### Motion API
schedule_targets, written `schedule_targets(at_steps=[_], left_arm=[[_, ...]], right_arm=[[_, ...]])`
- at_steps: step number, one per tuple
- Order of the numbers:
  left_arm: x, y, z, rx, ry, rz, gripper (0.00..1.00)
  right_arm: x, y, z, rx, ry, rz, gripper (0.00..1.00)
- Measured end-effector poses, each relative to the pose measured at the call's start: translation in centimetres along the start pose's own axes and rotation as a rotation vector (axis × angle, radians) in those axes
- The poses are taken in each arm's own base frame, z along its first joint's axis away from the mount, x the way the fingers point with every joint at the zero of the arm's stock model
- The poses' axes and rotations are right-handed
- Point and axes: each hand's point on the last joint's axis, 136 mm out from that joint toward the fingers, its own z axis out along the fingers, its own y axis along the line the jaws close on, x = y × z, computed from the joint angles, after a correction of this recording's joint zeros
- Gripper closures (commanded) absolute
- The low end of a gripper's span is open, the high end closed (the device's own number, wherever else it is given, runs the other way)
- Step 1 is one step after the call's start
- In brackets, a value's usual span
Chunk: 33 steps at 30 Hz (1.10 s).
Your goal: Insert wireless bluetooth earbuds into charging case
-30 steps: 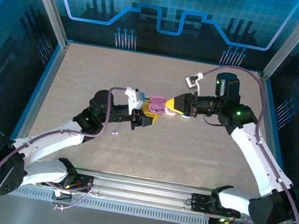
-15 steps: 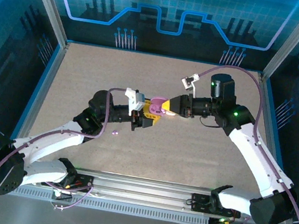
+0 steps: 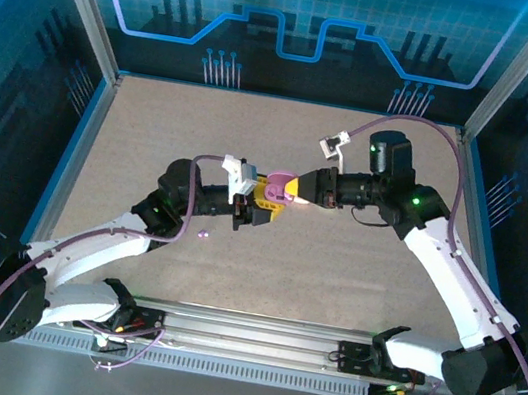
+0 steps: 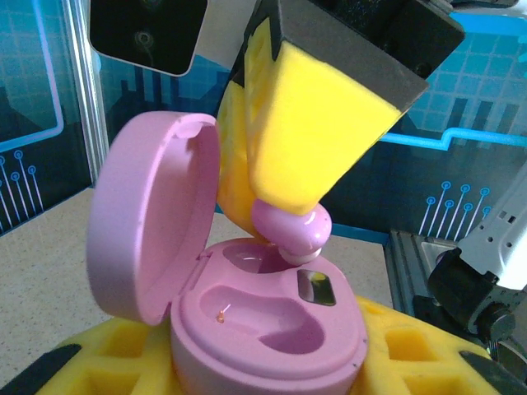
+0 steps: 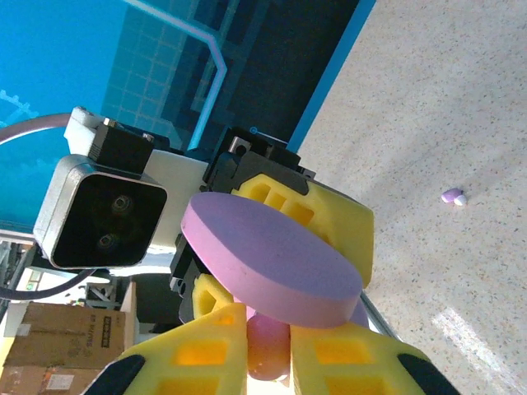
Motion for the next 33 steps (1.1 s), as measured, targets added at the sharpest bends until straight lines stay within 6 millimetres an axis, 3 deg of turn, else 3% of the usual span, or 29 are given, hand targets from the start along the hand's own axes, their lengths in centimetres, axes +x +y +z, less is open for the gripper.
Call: schedule_targets(at_steps=[4, 15, 20, 24, 33], left_arm=[[0.05, 0.05, 0.06, 0.000, 0.000, -0.008, 0.69], [-0.29, 0.02, 0.14, 0.004, -0.016, -0.014, 0.69], [-0.25, 0.01, 0.17, 0.004, -0.015, -0.016, 0.69], [-0.35, -0.01, 0.17, 0.005, -0.019, -0.020, 0.69], [-0.35, 0.09, 0.17, -0.001, -0.019, -0.038, 0.69]], right_arm=[[0.04, -0.05, 0.06, 0.021, -0.002, -0.011, 0.75], [-0.04, 0.18, -0.12, 0.064, -0.008, -0.038, 0.69], [-0.04, 0.09, -0.15, 0.084, -0.012, -0.038, 0.71], [-0.10, -0.08, -0.14, 0.106, -0.018, -0.046, 0.80], [-0.32, -0.22, 0.11, 0.148, -0.021, -0.053, 0.77]])
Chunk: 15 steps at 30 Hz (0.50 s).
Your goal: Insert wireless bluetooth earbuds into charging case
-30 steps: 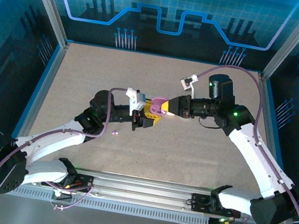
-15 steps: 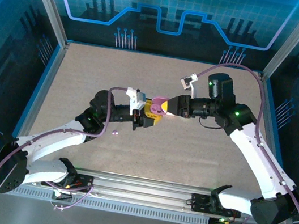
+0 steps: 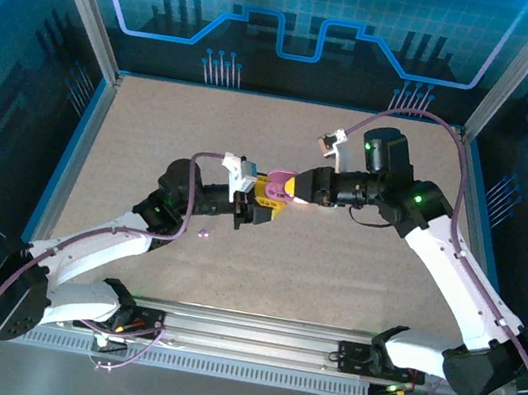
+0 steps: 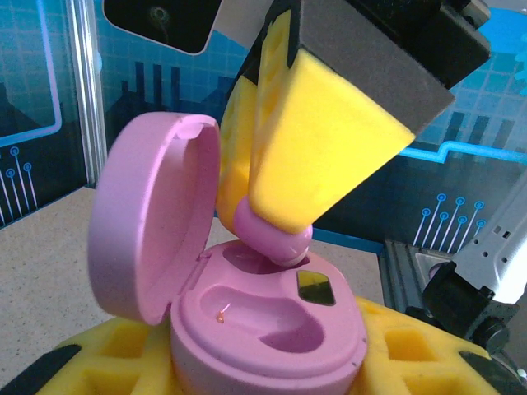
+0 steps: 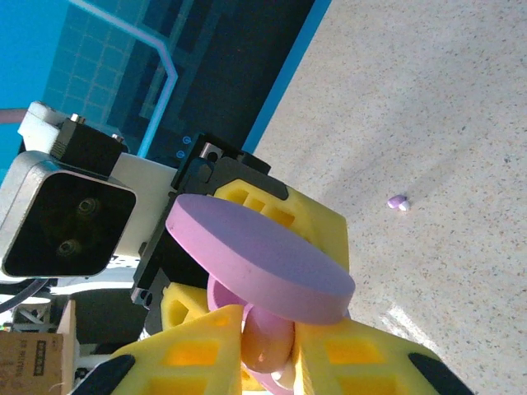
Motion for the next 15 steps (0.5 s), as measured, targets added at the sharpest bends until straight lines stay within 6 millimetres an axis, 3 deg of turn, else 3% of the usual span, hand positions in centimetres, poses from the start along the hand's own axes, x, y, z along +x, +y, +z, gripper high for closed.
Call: schedule_targets(at_steps=[15], left_arm=[[0.24, 0.26, 0.09, -0.007, 0.004, -0.004, 0.69]], right_arm=[[0.06, -0.06, 0.09, 0.037, 0.008, -0.045, 0.69]])
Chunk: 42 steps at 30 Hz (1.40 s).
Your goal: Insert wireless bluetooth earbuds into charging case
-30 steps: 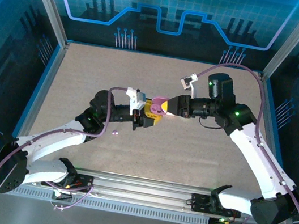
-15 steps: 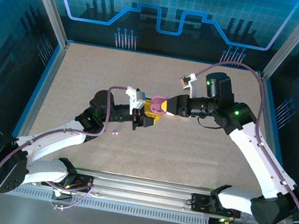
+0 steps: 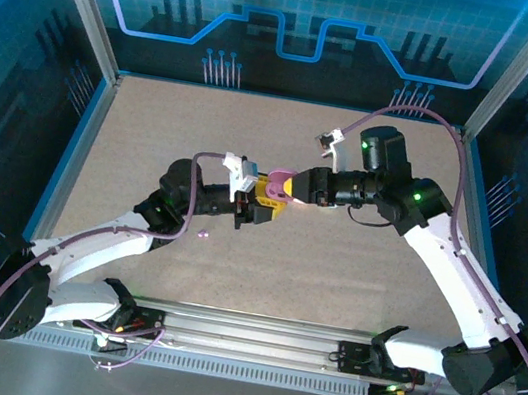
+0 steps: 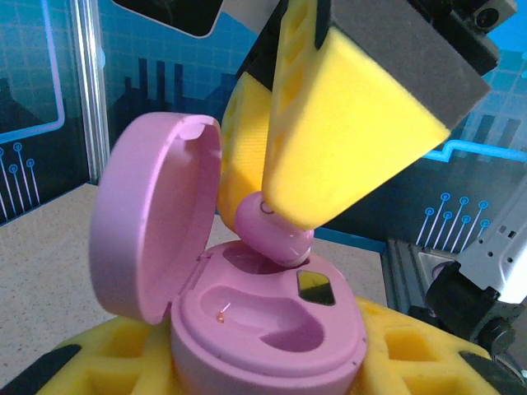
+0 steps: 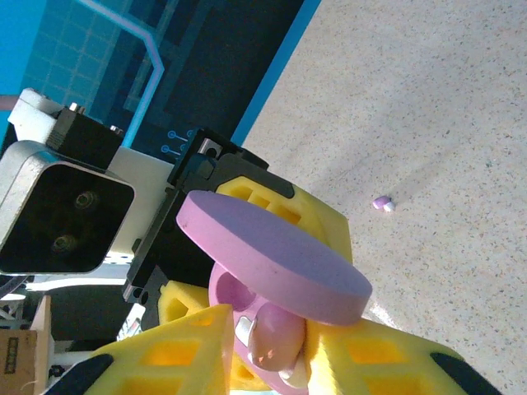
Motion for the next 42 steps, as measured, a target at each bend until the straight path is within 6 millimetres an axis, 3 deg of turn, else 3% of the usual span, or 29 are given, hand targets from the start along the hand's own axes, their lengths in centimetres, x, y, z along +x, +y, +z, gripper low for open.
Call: schedule_targets(at_steps=[34, 42], left_arm=[[-0.15, -0.17, 0.06, 0.006, -0.006, 0.005, 0.69], [-0.29, -0.20, 0.06, 0.007, -0.012, 0.009, 0.69]], right_arm=[[0.03, 0.19, -0.58, 0.023, -0.020, -0.038, 0.61], [-0.10, -0.15, -0.61, 0.043, -0.029, -0.024, 0.72]])
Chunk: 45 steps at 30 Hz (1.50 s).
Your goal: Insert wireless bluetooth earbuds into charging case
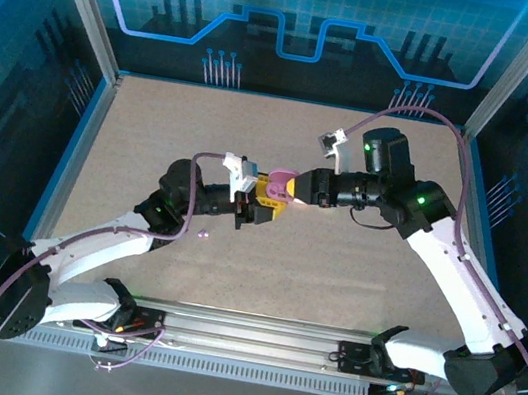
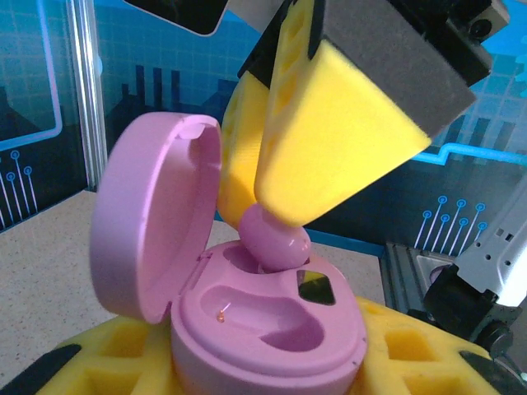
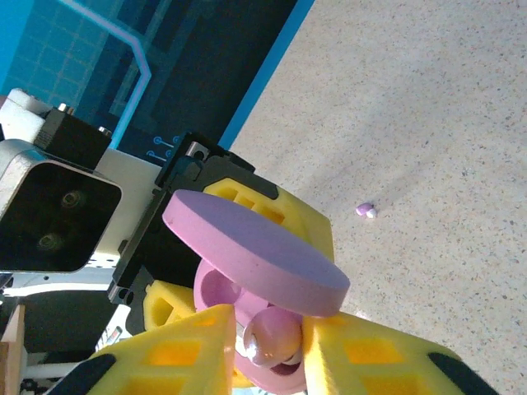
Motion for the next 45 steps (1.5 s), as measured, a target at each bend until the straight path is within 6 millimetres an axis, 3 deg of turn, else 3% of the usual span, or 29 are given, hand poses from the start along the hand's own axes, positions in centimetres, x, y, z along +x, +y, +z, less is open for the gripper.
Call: schedule_targets(at_steps=[8, 14, 20, 23, 28, 32, 35, 41, 45], left_arm=[[-0.2, 0.0, 0.0, -0.001, -0.007, 0.005, 0.69], [-0.5, -0.3, 0.1, 0.008, -0.018, 0.014, 0.69], [-0.7, -0.3, 0.0, 0.008, -0.028, 0.021, 0.70], [-0.9, -0.1, -0.1, -0.011, -0.031, 0.023, 0.71], [-2.3, 0.2, -1.1, -0.076, -0.063, 0.050, 0.71], [-3.4, 0.2, -2.4, -0.135, -0.087, 0.081, 0.71], [-4.4, 0.3, -3.3, -0.180, -0.104, 0.106, 0.71], [-5.9, 0.0, -5.3, -0.248, -0.127, 0.140, 0.70], [-6.8, -0.2, -5.8, -0.268, -0.121, 0.154, 0.70]], right_arm=[[-0.4, -0.1, -0.3, 0.019, -0.017, 0.015, 0.61], [-0.7, -0.7, -0.7, 0.066, -0.047, 0.025, 0.67], [-0.7, -0.3, -0.9, 0.055, -0.054, 0.026, 0.63], [-1.2, 0.8, -2.1, 0.036, -0.102, -0.010, 0.61], [-1.8, 2.1, -5.9, 0.056, -0.266, -0.084, 0.62], [-2.2, -0.8, -7.2, 0.141, -0.346, -0.030, 0.62], [-1.7, -5.1, -4.8, 0.205, -0.290, 0.075, 0.62], [2.3, -14.3, 5.5, 0.272, 0.007, 0.310, 0.63], [5.3, -16.0, 12.8, 0.257, 0.222, 0.343, 0.61]])
